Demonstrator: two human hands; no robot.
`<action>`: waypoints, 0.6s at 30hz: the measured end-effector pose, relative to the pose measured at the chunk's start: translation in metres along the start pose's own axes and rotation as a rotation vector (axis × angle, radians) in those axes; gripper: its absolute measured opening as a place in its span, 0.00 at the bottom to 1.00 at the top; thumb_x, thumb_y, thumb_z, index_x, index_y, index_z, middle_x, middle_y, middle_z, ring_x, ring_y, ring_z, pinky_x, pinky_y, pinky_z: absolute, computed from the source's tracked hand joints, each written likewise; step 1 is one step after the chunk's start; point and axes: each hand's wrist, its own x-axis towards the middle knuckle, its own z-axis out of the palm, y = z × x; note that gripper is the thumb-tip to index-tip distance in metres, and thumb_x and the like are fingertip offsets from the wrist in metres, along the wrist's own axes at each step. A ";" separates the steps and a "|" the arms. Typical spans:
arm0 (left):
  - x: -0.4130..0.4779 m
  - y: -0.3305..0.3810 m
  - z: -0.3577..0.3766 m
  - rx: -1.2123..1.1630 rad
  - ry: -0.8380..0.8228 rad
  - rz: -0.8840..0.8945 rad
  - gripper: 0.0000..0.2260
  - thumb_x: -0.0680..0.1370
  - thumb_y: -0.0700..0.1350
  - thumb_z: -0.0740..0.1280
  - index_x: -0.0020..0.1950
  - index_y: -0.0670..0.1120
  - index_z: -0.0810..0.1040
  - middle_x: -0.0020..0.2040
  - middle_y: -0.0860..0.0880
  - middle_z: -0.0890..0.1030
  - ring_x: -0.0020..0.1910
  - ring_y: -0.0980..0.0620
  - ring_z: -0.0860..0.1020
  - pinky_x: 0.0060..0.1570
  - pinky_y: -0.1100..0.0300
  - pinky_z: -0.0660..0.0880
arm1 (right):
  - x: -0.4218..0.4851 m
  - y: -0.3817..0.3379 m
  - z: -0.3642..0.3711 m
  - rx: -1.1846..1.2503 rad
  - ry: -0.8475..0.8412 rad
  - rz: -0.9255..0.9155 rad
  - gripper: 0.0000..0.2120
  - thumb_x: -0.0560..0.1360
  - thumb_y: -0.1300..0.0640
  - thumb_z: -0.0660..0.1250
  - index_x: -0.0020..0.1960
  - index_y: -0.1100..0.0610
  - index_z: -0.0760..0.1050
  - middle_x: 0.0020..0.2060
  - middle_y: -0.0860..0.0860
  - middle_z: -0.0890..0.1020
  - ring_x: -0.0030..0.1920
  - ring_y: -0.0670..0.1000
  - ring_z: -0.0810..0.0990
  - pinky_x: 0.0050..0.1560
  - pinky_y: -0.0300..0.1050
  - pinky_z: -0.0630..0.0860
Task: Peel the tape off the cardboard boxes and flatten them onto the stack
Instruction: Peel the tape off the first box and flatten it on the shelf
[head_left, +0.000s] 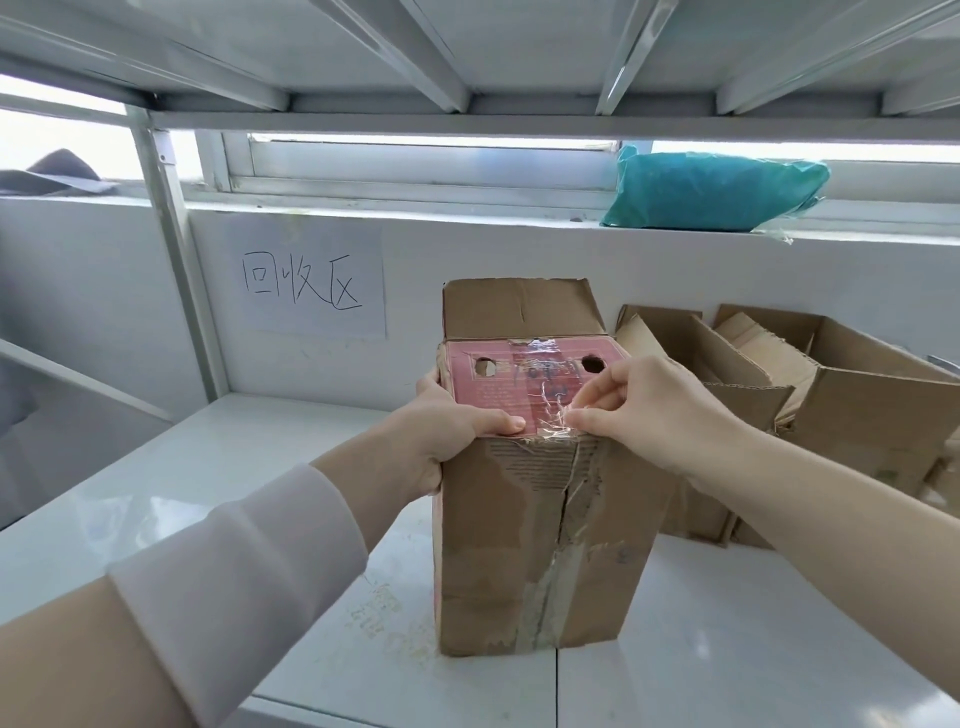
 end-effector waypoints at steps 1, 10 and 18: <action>0.000 0.000 0.000 0.001 0.007 -0.002 0.39 0.66 0.39 0.76 0.70 0.52 0.59 0.58 0.45 0.76 0.44 0.48 0.79 0.24 0.60 0.75 | 0.000 -0.001 0.003 0.024 0.012 -0.013 0.05 0.70 0.54 0.72 0.36 0.51 0.80 0.36 0.44 0.77 0.44 0.45 0.74 0.45 0.39 0.67; 0.003 -0.007 0.000 0.037 0.020 0.112 0.38 0.67 0.40 0.76 0.71 0.51 0.59 0.61 0.46 0.75 0.54 0.47 0.77 0.48 0.50 0.78 | -0.035 0.034 0.030 0.263 0.451 -0.435 0.05 0.71 0.62 0.71 0.39 0.54 0.78 0.39 0.44 0.80 0.45 0.40 0.74 0.49 0.27 0.69; -0.015 -0.007 -0.002 0.857 -0.149 0.843 0.11 0.79 0.49 0.60 0.57 0.57 0.78 0.66 0.61 0.73 0.71 0.64 0.61 0.75 0.52 0.38 | -0.040 0.060 0.040 0.070 0.565 -0.731 0.12 0.71 0.57 0.70 0.52 0.55 0.72 0.38 0.52 0.78 0.42 0.49 0.74 0.49 0.37 0.72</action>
